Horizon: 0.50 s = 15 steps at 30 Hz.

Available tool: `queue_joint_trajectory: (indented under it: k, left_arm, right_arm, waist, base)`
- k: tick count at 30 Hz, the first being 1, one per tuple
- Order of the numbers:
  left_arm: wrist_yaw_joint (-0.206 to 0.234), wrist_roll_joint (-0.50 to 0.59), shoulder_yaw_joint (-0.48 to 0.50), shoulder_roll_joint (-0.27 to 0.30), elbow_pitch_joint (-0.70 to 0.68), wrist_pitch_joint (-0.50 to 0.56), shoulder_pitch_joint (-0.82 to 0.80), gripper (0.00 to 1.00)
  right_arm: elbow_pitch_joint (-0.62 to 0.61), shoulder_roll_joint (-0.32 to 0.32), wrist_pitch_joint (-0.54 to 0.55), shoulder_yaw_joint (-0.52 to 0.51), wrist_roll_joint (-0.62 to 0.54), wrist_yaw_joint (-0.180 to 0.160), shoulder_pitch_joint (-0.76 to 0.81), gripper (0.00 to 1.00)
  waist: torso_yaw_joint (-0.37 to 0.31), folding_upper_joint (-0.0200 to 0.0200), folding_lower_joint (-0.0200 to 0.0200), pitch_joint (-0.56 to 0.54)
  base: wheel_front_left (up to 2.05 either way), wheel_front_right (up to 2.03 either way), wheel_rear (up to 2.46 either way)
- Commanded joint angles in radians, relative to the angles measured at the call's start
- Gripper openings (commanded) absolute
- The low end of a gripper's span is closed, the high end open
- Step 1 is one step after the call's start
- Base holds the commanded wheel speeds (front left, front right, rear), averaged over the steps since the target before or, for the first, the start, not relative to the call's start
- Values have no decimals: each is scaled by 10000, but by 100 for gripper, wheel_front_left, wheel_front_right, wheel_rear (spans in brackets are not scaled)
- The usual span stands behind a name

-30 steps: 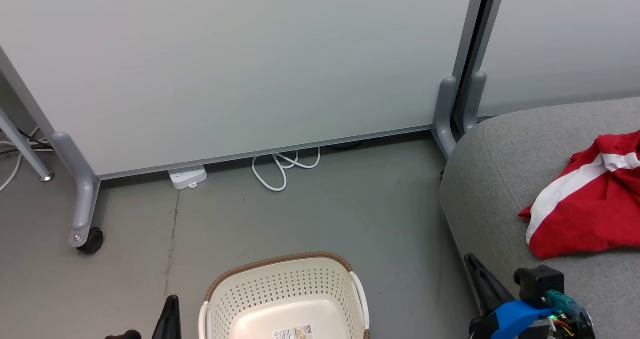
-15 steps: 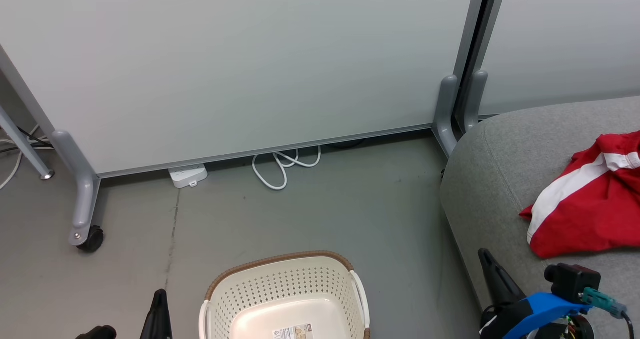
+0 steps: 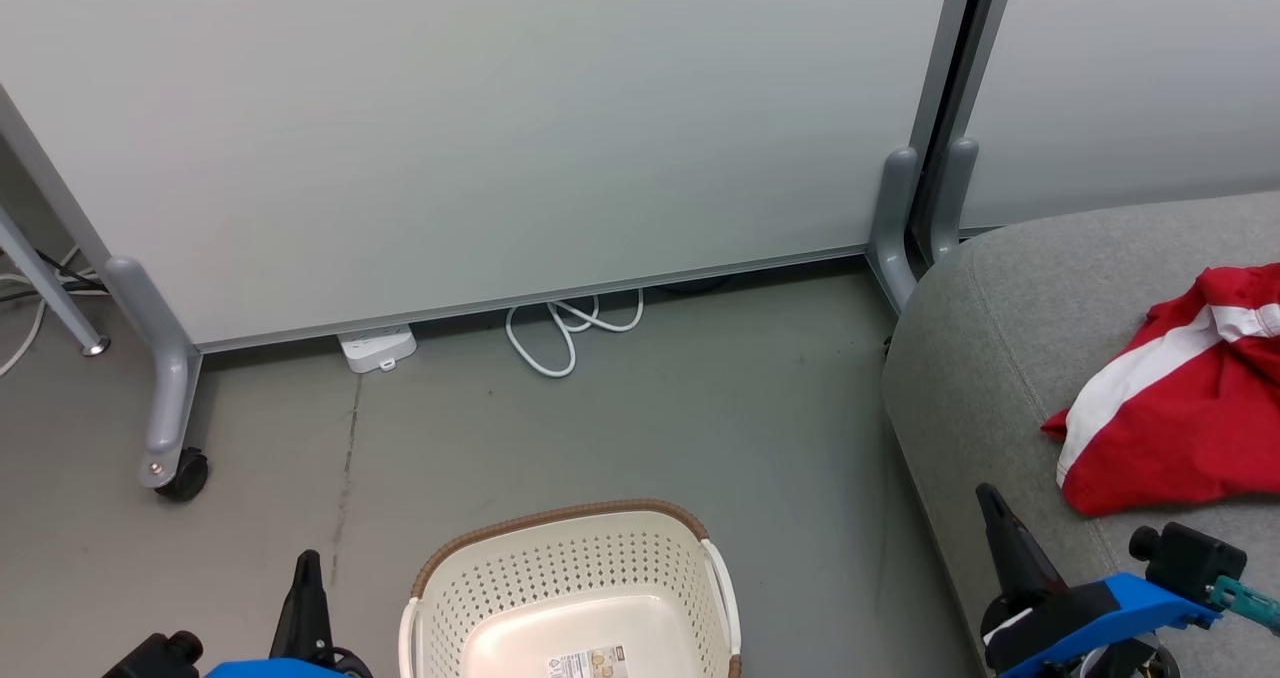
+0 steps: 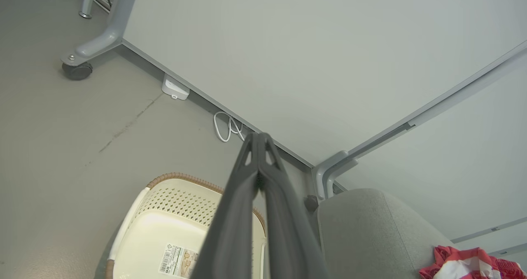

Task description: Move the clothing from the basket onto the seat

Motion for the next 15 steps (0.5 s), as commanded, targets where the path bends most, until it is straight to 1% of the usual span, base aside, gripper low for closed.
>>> queue_joint_trajectory:
  k: [1, 15]
  left_arm:
    - [-25, -335, 96, 24, -184, 92, -323, 0]
    - [-36, -2031, 252, 16, -376, 581, -601, 0]
  right_arm:
    - [-182, 19, 54, -79, 410, 2, -300, 0]
    - [-304, 43, 288, -327, 2275, 3, -386, 0]
  waist:
    - [3, 0, -1, 4]
    - [25, 0, -1, 44]
  base:
    - [0, 0, 0]
    - [0, 0, 0]
